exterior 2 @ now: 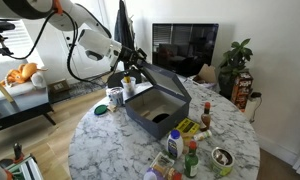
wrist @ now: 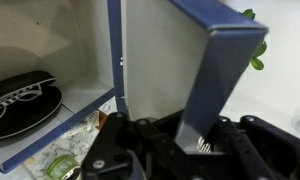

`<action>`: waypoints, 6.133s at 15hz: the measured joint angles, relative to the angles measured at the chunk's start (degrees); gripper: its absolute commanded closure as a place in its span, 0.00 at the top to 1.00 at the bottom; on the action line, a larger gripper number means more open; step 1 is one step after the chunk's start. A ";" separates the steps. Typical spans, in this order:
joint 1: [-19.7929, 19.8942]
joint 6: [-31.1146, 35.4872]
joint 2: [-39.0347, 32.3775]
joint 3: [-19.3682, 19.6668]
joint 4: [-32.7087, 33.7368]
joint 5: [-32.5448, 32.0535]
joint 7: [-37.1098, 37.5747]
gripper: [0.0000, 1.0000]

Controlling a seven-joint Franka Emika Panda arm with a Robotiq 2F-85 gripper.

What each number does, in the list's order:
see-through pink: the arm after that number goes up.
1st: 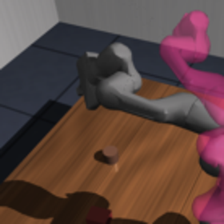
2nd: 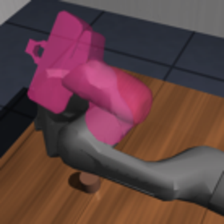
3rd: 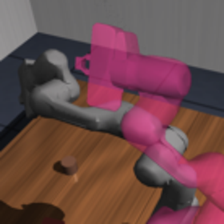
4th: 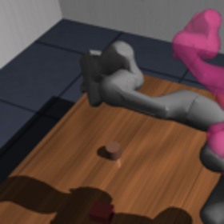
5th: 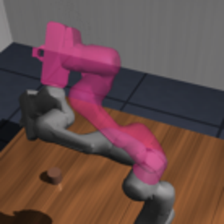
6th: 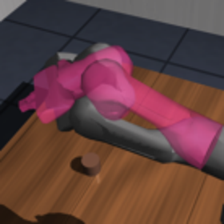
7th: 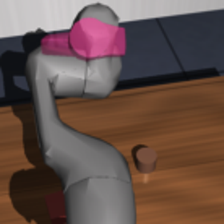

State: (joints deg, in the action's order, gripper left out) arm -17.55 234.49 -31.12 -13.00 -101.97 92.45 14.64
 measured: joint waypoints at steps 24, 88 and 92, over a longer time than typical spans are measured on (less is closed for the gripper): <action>-2.25 6.89 -1.82 0.33 1.44 -5.59 -0.31 0.00; 16.90 -4.80 -0.47 -10.96 2.32 43.45 -56.71 0.58; 17.20 -3.97 -0.48 -10.98 2.69 45.08 -59.79 0.26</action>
State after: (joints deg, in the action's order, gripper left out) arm -0.35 230.52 -31.59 -23.98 -99.29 137.53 -45.15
